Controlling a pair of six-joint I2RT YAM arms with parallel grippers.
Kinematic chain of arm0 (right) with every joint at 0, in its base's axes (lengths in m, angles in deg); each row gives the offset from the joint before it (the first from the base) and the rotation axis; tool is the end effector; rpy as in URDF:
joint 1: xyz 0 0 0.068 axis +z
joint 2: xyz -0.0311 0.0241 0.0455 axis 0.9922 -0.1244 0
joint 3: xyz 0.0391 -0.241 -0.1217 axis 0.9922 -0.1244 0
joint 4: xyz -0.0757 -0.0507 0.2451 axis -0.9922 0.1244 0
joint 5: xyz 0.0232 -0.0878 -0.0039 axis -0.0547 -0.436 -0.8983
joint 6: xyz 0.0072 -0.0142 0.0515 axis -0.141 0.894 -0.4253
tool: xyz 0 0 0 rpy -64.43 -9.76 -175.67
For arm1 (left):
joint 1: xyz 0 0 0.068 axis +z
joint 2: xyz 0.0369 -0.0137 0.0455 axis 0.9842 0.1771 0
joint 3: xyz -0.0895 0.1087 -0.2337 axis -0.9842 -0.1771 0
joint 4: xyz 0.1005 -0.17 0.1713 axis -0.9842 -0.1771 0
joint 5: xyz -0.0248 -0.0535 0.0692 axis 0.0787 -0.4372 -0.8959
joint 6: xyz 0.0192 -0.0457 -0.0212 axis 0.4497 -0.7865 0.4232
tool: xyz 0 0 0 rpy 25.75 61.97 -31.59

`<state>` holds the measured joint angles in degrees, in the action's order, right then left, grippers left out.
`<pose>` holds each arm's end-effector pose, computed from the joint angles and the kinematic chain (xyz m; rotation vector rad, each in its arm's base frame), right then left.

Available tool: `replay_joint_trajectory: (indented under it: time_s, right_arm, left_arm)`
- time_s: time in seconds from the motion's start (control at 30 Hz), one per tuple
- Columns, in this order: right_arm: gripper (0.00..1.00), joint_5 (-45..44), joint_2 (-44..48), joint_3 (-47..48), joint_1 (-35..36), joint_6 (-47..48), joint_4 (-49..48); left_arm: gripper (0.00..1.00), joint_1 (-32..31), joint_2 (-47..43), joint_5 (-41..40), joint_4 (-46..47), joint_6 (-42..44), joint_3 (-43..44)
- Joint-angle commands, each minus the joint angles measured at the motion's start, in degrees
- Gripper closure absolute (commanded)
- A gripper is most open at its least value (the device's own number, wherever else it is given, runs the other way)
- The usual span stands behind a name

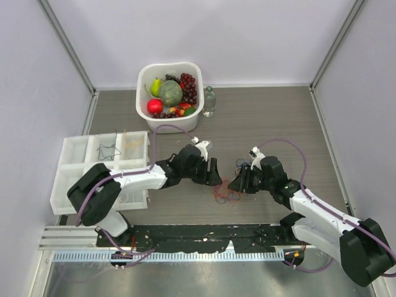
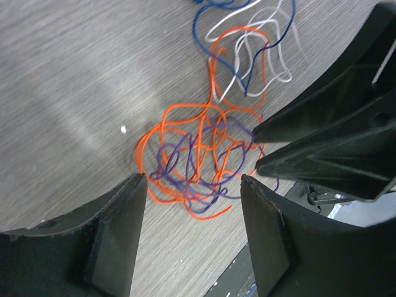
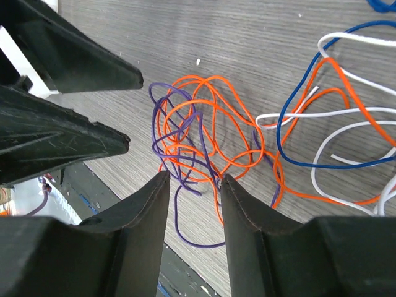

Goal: Untangle the cables

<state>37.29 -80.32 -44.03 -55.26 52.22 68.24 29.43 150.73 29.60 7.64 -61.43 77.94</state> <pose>0.1533 0.0956 0.1683 -0.0968 2.3856 0.9953 0.1960 -0.2482 0.1832 0.3480 2.4368 -1.0164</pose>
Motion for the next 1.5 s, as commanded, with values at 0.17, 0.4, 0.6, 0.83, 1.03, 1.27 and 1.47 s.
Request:
replay_joint_trajectory:
  time_s: [0.17, 0.4, 0.6, 0.83, 1.03, 1.27, 1.47]
  right_arm:
    - [0.60, 2.8, -0.7, -0.7, 0.1, -0.5, -5.6]
    - [0.62, 2.6, 0.1, -0.8, 0.1, -0.3, -5.2]
    - [0.62, 2.9, -0.4, -0.3, 0.1, -0.5, -5.6]
    - [0.44, 1.3, 1.6, 3.2, 1.0, 2.2, -0.2]
    - [0.43, -3.1, -2.3, 6.6, 3.3, -0.4, -0.9]
    - [0.51, -13.0, -9.8, 10.4, 9.6, -5.9, -3.9]
    - [0.57, -22.6, -10.9, 5.6, 9.4, -8.5, -3.3]
  left_arm:
    - [0.53, 0.8, 6.3, 4.1, 6.7, 3.0, 5.4]
    - [0.56, 0.8, 6.6, 1.9, 3.7, 4.6, 6.0]
    - [0.75, 0.8, 7.5, 3.6, 3.6, 4.0, 5.8]
    - [1.00, 0.8, 3.7, 5.2, 3.2, 4.4, 4.9]
    - [1.00, 0.6, -4.9, 8.6, 5.6, 1.6, 3.6]
    - [1.00, 0.7, -14.1, 14.3, 3.4, -1.2, 7.3]
    - [1.00, 0.7, -29.1, 3.0, -11.6, 3.3, 19.0]
